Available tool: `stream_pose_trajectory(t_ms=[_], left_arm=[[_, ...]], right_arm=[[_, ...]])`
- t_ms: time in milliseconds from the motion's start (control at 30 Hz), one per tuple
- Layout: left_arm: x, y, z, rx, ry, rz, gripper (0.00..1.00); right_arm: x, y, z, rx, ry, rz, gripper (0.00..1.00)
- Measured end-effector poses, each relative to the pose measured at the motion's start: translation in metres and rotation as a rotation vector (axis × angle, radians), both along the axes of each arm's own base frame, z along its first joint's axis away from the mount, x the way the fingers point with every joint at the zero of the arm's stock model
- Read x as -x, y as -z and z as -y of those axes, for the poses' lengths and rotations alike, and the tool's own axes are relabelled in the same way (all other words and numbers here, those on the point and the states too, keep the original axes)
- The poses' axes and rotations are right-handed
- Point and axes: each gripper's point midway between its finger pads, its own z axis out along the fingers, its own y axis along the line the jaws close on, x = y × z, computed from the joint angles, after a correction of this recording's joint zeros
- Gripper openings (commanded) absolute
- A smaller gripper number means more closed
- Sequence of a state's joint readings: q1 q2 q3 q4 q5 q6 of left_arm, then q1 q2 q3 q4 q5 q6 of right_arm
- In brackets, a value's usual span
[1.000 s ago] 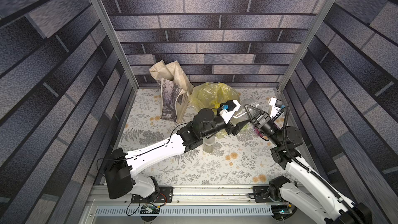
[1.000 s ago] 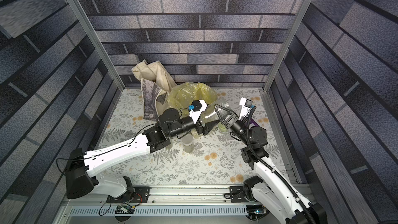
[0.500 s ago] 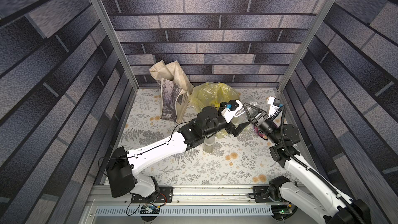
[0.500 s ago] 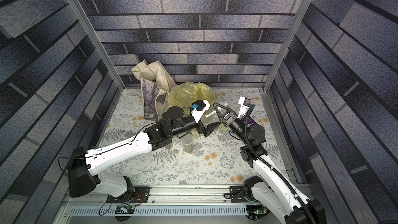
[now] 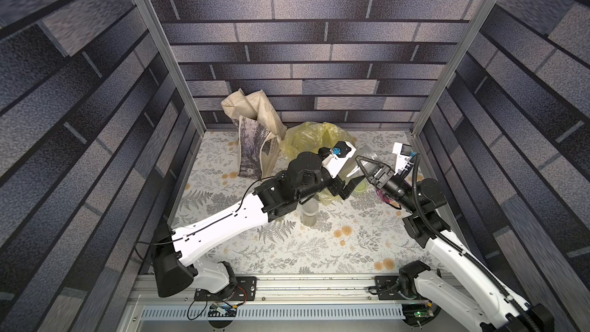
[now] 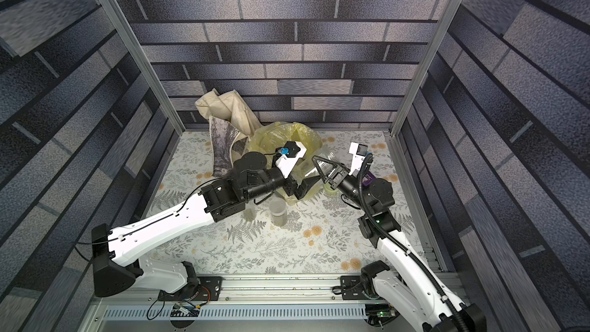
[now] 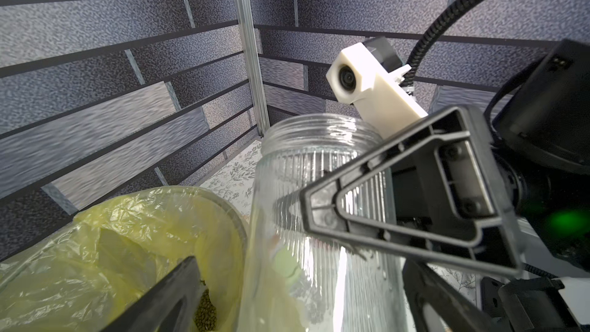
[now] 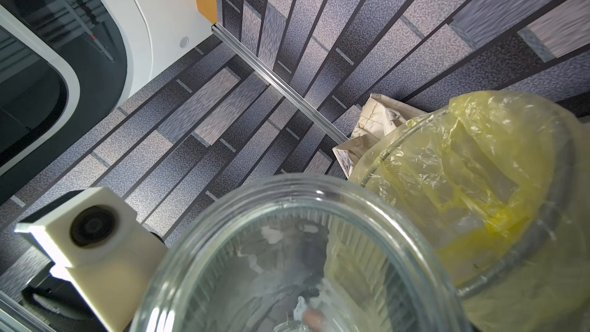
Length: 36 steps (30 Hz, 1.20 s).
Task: Empty moldy mung beans from jars
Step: Place the jar at the center of the board.
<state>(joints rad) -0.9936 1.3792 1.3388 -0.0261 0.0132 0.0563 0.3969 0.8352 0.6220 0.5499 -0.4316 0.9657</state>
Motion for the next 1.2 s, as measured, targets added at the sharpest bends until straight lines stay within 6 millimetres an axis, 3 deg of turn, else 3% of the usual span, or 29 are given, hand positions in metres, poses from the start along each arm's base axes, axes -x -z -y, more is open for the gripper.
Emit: stream_pose_trajectory(t_ms=[267, 467, 667, 833, 1033, 1200], left_arm=[[0.0, -0.019, -0.022, 0.041, -0.05, -0.011, 1.0], [0.008, -0.036, -0.047, 0.086, -0.087, 0.006, 1.0], [0.022, -0.025, -0.077, 0.083, -0.121, -0.017, 1.0], [0.039, -0.005, -0.104, 0.09, -0.135, -0.059, 1.0], [0.054, 0.009, -0.128, 0.119, -0.151, -0.074, 1.0], [0.051, 0.033, -0.132, 0.075, -0.18, -0.093, 1.0]], right_arm=[[-0.001, 0.014, -0.001, 0.101, 0.013, -0.019, 0.52], [0.001, 0.009, 0.004, 0.217, 0.058, 0.014, 0.53], [0.003, 0.0, 0.025, 0.399, 0.19, 0.112, 0.54], [0.002, 0.013, 0.049, 0.56, 0.33, 0.172, 0.54], [-0.015, 0.066, 0.067, 0.739, 0.433, 0.15, 0.54], [-0.033, 0.134, 0.08, 0.862, 0.488, 0.063, 0.54]])
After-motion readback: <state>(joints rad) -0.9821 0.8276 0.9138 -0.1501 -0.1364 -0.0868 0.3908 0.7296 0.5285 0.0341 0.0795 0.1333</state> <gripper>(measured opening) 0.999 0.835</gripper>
